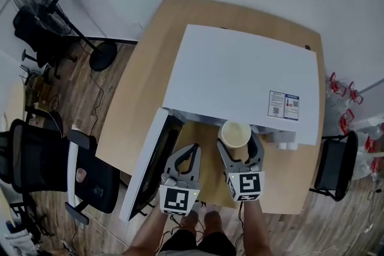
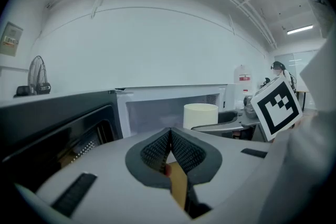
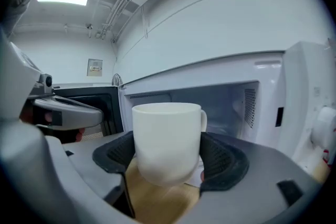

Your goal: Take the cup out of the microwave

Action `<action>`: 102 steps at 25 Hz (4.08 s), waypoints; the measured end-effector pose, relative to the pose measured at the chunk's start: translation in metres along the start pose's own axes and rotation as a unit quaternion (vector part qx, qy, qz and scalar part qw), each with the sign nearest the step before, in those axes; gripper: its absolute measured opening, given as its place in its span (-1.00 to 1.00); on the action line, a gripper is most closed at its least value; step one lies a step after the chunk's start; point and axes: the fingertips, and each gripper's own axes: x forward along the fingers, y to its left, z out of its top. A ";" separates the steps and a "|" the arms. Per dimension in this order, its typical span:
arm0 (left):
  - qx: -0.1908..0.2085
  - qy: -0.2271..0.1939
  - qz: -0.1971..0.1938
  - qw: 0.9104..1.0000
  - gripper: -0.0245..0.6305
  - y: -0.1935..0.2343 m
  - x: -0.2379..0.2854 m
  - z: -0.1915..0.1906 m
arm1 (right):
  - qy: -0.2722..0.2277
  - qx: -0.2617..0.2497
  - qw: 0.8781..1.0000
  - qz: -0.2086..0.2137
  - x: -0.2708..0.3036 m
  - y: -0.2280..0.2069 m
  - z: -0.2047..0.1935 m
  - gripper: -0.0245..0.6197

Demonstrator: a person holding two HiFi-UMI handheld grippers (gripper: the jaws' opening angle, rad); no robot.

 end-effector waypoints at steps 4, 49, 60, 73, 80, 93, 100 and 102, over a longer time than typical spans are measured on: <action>0.008 0.001 -0.018 1.000 -0.85 -0.015 -0.002 -0.001 | -0.008 0.003 1.000 -0.014 -0.024 0.001 -0.003 0.25; 0.091 0.022 -0.277 0.956 -0.85 -0.289 0.041 -0.010 | -0.008 0.072 0.948 -0.309 -0.285 -0.179 -0.084 0.25; 0.101 0.048 -0.306 0.945 -0.86 -0.323 0.057 -0.044 | 0.016 0.102 0.936 -0.338 -0.301 -0.203 -0.137 0.25; 0.104 0.073 -0.316 0.940 -0.85 -0.336 0.068 -0.079 | 0.031 0.108 0.931 -0.348 -0.300 -0.215 -0.176 0.25; 0.105 0.079 -0.320 0.938 -0.85 -0.339 0.068 -0.086 | 0.030 0.115 0.933 -0.340 -0.296 -0.216 -0.178 0.25; 0.106 0.081 -0.317 0.939 -0.86 -0.330 0.061 -0.088 | 0.032 0.122 0.930 -0.345 -0.296 -0.212 -0.180 0.25; 0.105 0.072 -0.312 0.942 -0.86 -0.324 0.053 -0.077 | 0.031 0.118 0.930 -0.347 -0.303 -0.207 -0.169 0.26; 0.104 0.065 -0.311 0.943 -0.85 -0.322 0.051 -0.069 | 0.027 0.113 0.930 -0.350 -0.306 -0.205 -0.161 0.26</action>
